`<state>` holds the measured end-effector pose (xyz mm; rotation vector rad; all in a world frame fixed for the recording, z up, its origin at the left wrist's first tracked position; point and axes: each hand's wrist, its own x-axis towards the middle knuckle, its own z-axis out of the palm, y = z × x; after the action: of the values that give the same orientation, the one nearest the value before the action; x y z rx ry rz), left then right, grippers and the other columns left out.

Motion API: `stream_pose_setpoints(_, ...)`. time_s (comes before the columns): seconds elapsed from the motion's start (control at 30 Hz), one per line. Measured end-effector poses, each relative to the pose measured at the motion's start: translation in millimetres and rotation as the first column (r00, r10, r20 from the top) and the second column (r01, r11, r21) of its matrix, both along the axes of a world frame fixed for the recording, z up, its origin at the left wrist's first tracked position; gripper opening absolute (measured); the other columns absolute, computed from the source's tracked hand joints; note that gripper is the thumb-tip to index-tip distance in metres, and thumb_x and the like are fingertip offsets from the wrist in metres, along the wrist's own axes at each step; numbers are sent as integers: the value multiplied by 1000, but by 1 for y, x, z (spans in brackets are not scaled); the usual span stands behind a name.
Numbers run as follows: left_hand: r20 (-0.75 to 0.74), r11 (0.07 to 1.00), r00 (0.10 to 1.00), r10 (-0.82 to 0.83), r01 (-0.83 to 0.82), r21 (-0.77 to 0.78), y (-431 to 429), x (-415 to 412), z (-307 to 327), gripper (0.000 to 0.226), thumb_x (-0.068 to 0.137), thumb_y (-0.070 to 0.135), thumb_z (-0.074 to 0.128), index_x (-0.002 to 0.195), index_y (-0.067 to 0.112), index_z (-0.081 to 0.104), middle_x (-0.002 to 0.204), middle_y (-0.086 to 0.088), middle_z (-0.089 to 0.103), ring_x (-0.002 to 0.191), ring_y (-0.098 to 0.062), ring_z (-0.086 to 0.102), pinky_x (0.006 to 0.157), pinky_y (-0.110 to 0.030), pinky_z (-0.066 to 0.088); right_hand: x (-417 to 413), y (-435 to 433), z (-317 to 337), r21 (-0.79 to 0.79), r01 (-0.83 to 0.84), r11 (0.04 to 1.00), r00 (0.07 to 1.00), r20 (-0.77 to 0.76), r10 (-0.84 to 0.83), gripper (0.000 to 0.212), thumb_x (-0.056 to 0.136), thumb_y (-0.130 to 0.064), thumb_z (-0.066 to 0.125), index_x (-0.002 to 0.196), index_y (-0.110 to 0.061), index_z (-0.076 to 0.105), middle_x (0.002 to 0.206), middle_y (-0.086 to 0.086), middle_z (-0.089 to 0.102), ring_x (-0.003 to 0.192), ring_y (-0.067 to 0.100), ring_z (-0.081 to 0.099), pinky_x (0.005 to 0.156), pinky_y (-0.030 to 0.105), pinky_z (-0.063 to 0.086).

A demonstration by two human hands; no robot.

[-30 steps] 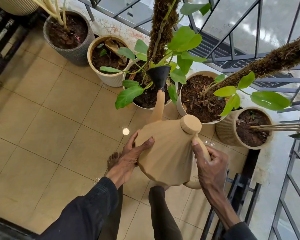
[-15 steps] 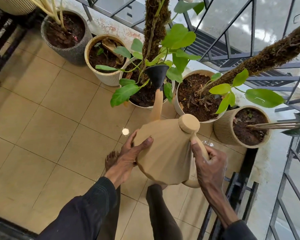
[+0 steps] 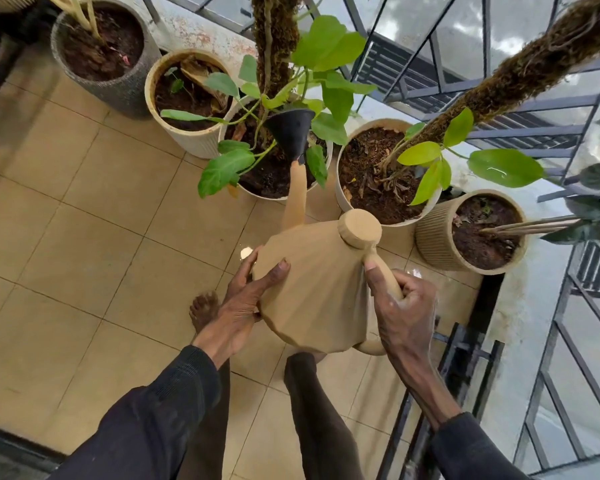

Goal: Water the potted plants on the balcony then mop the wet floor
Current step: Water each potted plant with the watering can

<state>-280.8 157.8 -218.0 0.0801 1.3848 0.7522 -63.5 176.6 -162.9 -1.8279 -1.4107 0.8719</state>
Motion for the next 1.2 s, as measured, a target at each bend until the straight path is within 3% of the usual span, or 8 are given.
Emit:
stream_pose_setpoints(0.13, 22, 1000, 1000, -5, 5, 3, -2, 3, 1, 107, 53, 49, 90, 148, 45, 40, 138, 2, 57, 122, -27, 56, 98, -55, 52, 8, -5, -2, -10, 9, 1000, 999, -31, -10, 51, 91, -54, 64, 53, -25, 48, 50, -13, 37, 44, 5, 37, 48, 11, 28)
stream_pose_setpoints(0.5, -33, 997, 999, -12, 15, 70, -4, -27, 4, 100, 53, 55, 86, 144, 49, 45, 132, 11, 60, 118, -17, 59, 82, -37, 57, -24, -9, 4, -40, -13, 999, 998, -63, 10, 54, 92, -54, 62, 57, -13, 57, 50, -10, 43, 44, 5, 42, 47, 9, 32)
stream_pose_setpoints(0.6, -42, 995, 999, -7, 11, 97, -3, -50, 3, 100, 53, 58, 85, 144, 49, 44, 136, 12, 56, 121, -15, 57, 83, -36, 58, -49, -6, 11, -43, -27, 999, 999, -38, 25, 60, 92, -53, 61, 59, -3, 58, 51, 8, 48, 45, 6, 42, 47, 10, 33)
stream_pose_setpoints(0.7, -65, 994, 998, -23, 30, 107, -1, -78, 4, 103, 50, 64, 85, 143, 52, 43, 139, 13, 54, 125, -15, 54, 94, -44, 56, -79, -2, 19, -56, -10, 998, 1000, -3, 10, 58, 92, -53, 63, 56, -9, 55, 50, 11, 46, 44, 8, 40, 45, 16, 32)
stream_pose_setpoints(0.83, -78, 995, 997, -21, 28, 94, 6, -134, 6, 110, 46, 68, 85, 145, 50, 41, 137, 11, 56, 125, -16, 54, 103, -49, 51, -134, 8, 24, -106, 17, 994, 1000, 3, -17, 67, 91, -57, 63, 54, -4, 49, 50, 20, 41, 46, 18, 35, 44, 40, 28)
stream_pose_setpoints(1.0, -77, 992, 996, -47, 56, 113, 25, -202, 10, 102, 50, 67, 78, 143, 51, 39, 121, 22, 55, 115, -6, 54, 91, -32, 51, -202, 33, 25, -144, 51, 988, 998, 29, -48, 52, 88, -65, 63, 52, -28, 57, 47, 0, 42, 44, 14, 37, 43, 32, 31)
stream_pose_setpoints(1.1, -90, 992, 994, -66, 75, 98, 41, -237, 12, 99, 51, 70, 78, 141, 54, 39, 121, 20, 57, 112, -9, 58, 88, -31, 53, -236, 48, 28, -188, 48, 981, 999, -1, -49, 64, 86, -71, 63, 56, -15, 56, 50, 11, 41, 47, 19, 37, 45, 40, 35)
stream_pose_setpoints(1.2, -68, 989, 991, -118, 124, 86, 57, -263, 17, 102, 54, 76, 78, 144, 52, 37, 131, 8, 59, 117, -19, 59, 98, -45, 53, -263, 67, 37, -192, 26, 981, 1000, 11, -24, 75, 85, -72, 63, 60, -2, 61, 50, 9, 44, 46, 19, 38, 46, 35, 34)
